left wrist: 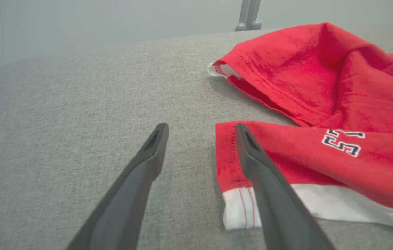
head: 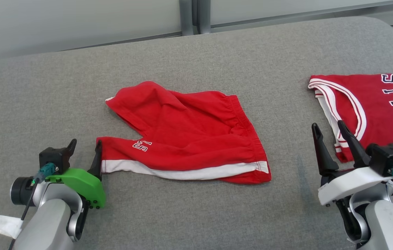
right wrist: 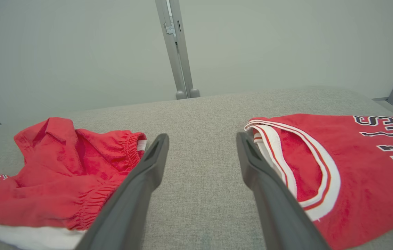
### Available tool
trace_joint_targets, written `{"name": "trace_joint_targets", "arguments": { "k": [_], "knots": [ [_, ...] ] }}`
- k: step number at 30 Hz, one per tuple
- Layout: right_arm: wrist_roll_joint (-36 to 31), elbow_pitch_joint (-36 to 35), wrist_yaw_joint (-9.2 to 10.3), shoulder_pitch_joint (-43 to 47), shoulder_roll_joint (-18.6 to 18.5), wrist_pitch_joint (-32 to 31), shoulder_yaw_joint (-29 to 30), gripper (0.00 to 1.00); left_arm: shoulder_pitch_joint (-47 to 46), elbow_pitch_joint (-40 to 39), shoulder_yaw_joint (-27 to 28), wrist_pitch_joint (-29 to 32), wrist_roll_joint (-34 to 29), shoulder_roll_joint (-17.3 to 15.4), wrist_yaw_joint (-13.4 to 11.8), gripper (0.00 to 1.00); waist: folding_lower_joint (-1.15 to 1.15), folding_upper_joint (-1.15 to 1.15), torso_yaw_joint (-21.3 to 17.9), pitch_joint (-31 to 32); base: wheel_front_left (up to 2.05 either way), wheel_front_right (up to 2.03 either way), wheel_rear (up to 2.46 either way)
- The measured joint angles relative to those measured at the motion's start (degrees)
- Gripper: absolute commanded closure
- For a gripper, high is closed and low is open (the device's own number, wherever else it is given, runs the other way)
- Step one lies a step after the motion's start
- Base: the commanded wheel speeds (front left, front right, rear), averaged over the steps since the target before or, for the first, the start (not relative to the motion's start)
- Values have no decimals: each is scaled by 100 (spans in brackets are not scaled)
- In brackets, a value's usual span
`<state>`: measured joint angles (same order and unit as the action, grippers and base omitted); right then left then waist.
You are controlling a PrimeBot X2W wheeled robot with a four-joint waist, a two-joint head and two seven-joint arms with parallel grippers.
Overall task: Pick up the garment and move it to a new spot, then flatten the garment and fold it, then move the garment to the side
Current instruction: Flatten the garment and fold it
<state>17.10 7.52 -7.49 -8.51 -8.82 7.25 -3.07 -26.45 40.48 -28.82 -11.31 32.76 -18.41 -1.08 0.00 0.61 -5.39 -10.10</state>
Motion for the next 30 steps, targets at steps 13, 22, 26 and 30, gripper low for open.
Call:
{"name": "trace_joint_targets", "arguments": {
  "k": [13,22,26,30],
  "knots": [
    [-450,-369,0,163,261,-31,352,0,1023,-1580,488,-365,-98,134,-432,0,0,0,338,423,0,0,0],
    [-657,-622,0,519,449,-113,343,0,1874,-2597,676,-374,-292,348,-698,0,0,0,487,789,0,0,0],
    [-691,-647,0,606,502,-121,268,0,2139,-2846,754,-374,-332,423,-758,0,0,0,538,894,0,0,0],
    [-740,-646,0,690,555,-118,188,0,2289,-2984,791,-374,-374,471,-788,0,0,0,566,942,0,0,0]
  ]
}}
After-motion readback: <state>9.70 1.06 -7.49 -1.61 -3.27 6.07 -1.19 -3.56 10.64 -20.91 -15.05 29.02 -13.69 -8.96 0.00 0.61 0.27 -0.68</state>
